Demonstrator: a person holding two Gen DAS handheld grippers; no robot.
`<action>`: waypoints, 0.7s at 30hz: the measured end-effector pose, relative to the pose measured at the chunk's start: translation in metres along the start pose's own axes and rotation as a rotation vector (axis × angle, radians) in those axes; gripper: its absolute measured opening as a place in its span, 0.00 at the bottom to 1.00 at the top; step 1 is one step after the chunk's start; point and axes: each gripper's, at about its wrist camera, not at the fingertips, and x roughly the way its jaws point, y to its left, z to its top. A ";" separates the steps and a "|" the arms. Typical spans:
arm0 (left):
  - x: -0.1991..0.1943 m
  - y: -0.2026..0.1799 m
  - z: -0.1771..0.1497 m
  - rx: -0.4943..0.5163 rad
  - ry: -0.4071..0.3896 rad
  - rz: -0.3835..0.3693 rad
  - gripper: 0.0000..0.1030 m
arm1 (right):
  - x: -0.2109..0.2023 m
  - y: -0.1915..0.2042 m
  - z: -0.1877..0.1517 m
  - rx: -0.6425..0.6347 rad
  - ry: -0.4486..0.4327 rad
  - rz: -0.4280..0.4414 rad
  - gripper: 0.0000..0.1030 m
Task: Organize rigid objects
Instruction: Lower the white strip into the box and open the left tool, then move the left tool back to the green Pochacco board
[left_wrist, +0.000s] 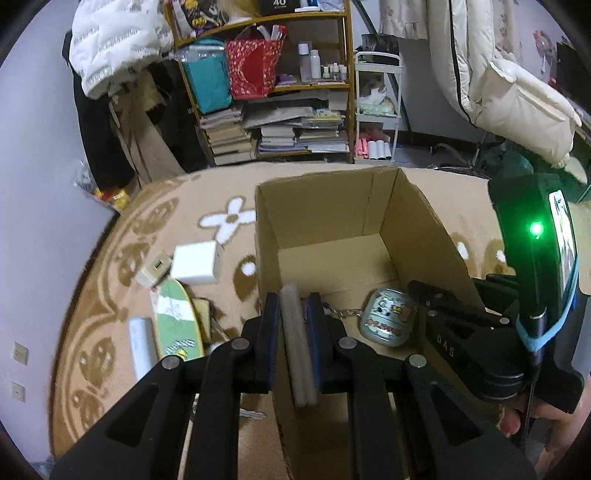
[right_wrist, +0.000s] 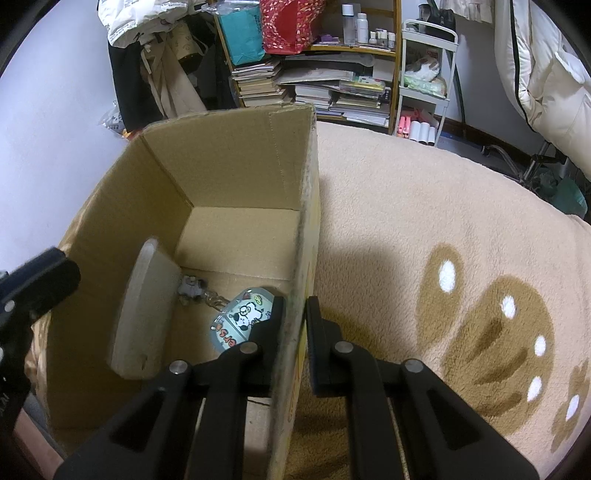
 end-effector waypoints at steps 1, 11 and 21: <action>-0.001 0.000 0.000 0.006 -0.002 0.002 0.14 | 0.000 0.000 0.000 -0.002 0.000 -0.002 0.12; -0.023 0.022 0.006 0.002 -0.019 -0.019 0.52 | 0.001 0.001 0.000 0.001 0.000 0.000 0.12; -0.020 0.075 0.005 -0.107 -0.057 0.048 0.97 | 0.001 0.000 0.000 0.000 0.000 -0.001 0.12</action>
